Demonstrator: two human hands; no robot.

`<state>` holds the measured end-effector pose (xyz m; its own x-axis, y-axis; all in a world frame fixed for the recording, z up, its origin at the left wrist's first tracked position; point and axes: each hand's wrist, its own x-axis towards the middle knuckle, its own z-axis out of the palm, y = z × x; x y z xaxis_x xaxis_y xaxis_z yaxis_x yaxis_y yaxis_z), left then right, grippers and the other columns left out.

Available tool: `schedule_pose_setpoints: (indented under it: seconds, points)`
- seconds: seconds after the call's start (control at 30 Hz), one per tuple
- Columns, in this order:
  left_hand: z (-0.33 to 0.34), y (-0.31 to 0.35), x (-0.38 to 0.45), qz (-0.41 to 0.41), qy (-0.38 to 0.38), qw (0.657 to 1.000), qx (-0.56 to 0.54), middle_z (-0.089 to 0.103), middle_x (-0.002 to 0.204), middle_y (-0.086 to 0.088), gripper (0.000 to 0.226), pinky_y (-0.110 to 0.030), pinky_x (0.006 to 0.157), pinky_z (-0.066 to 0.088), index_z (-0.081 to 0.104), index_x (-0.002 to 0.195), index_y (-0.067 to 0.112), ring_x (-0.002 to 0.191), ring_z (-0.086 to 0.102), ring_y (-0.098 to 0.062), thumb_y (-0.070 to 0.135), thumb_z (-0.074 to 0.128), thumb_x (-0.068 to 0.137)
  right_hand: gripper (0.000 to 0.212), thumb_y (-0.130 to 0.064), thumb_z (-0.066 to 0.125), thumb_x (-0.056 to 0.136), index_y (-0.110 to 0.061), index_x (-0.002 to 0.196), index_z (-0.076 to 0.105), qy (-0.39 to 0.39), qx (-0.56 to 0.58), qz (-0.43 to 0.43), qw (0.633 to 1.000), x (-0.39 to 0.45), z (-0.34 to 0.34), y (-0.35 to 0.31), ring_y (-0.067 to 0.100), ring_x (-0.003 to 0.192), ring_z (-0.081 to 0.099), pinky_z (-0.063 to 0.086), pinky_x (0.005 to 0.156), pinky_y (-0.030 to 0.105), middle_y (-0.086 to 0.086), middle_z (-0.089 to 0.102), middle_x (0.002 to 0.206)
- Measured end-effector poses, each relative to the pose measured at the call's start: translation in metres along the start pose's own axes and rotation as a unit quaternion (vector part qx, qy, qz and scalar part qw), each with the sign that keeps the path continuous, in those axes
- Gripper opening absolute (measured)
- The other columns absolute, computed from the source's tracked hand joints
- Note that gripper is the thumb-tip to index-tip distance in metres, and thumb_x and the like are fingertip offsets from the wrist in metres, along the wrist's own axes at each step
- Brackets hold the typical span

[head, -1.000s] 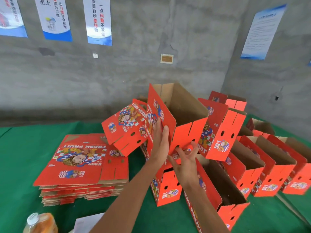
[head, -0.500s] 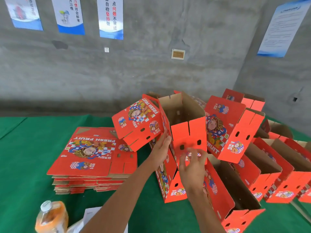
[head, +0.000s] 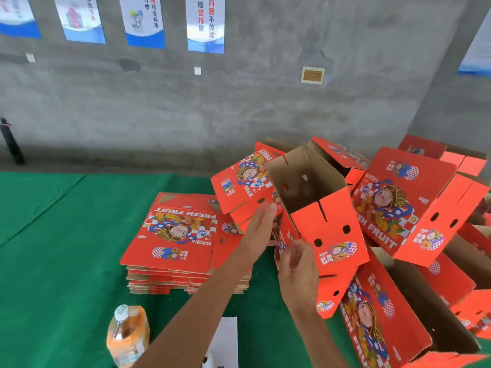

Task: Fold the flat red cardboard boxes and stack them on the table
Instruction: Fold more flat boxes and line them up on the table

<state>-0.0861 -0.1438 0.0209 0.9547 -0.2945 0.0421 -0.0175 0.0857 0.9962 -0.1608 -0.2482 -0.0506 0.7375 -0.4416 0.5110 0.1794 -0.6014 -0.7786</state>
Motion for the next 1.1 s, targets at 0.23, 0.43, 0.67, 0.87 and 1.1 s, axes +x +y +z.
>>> schedule_pose_setpoints:
  seconds: [0.23, 0.43, 0.67, 0.87, 1.1]
  points:
    - [-0.131, -0.067, 0.003, -0.037, 0.14, 0.908, 0.393, 0.06, 0.138, 0.002, 0.05, -0.038, 0.102, 0.047, 0.055, 0.144, 0.019, 0.127, 0.055, -0.021, 0.04, 0.065, 0.099, 0.047, -0.034, 0.054, 0.105, -0.022, 0.149, 0.044, -0.228, -0.062, 0.076, 0.969, -0.009, 0.072, 0.021, 0.007, 0.094, 0.068, 0.059, 0.078, 0.036, -0.006, 0.063, 0.121]
    - [-0.253, -0.105, -0.007, -0.257, 0.22, 0.765, 0.548, 0.012, 0.169, -0.016, 0.091, -0.062, 0.123, 0.017, 0.017, 0.161, 0.02, 0.156, 0.008, -0.041, 0.066, 0.059, 0.094, 0.062, -0.039, 0.056, 0.104, -0.012, 0.157, 0.037, -0.35, -0.153, 0.164, 0.91, 0.009, 0.135, 0.046, 0.027, 0.144, 0.046, 0.041, 0.116, 0.041, 0.011, 0.04, 0.16]
    - [-0.34, -0.113, -0.006, -0.301, 0.273, 0.808, 0.426, 0.062, 0.13, -0.024, 0.058, -0.047, 0.097, 0.052, 0.052, 0.133, -0.003, 0.118, 0.06, -0.04, 0.037, 0.07, 0.095, 0.04, -0.036, 0.062, 0.101, -0.005, 0.127, 0.063, -0.306, -0.254, 0.183, 0.899, 0.02, 0.162, 0.055, 0.026, 0.108, 0.065, 0.054, 0.08, 0.033, 0.012, 0.062, 0.129]
    - [-0.352, -0.098, -0.026, -0.279, 0.319, 0.784, 0.453, 0.058, 0.133, -0.032, 0.057, -0.048, 0.101, 0.048, 0.043, 0.133, -0.01, 0.125, 0.056, -0.047, 0.031, 0.061, 0.099, 0.044, -0.041, 0.059, 0.102, -0.012, 0.069, 0.054, -0.246, -0.194, 0.242, 0.919, 0.018, 0.161, 0.051, 0.021, 0.062, 0.055, 0.04, 0.055, 0.03, 0.004, 0.057, 0.07]
    - [-0.405, -0.048, -0.068, -0.288, 0.325, 0.812, 0.389, 0.07, 0.082, -0.026, 0.047, -0.041, 0.077, 0.061, 0.064, 0.103, -0.016, 0.079, 0.072, -0.038, 0.03, 0.063, 0.097, 0.03, -0.033, 0.067, 0.099, -0.016, 0.123, 0.065, -0.332, 0.293, 0.509, 0.739, 0.008, 0.122, 0.02, 0.032, 0.11, 0.072, 0.059, 0.089, 0.045, 0.013, 0.076, 0.117]
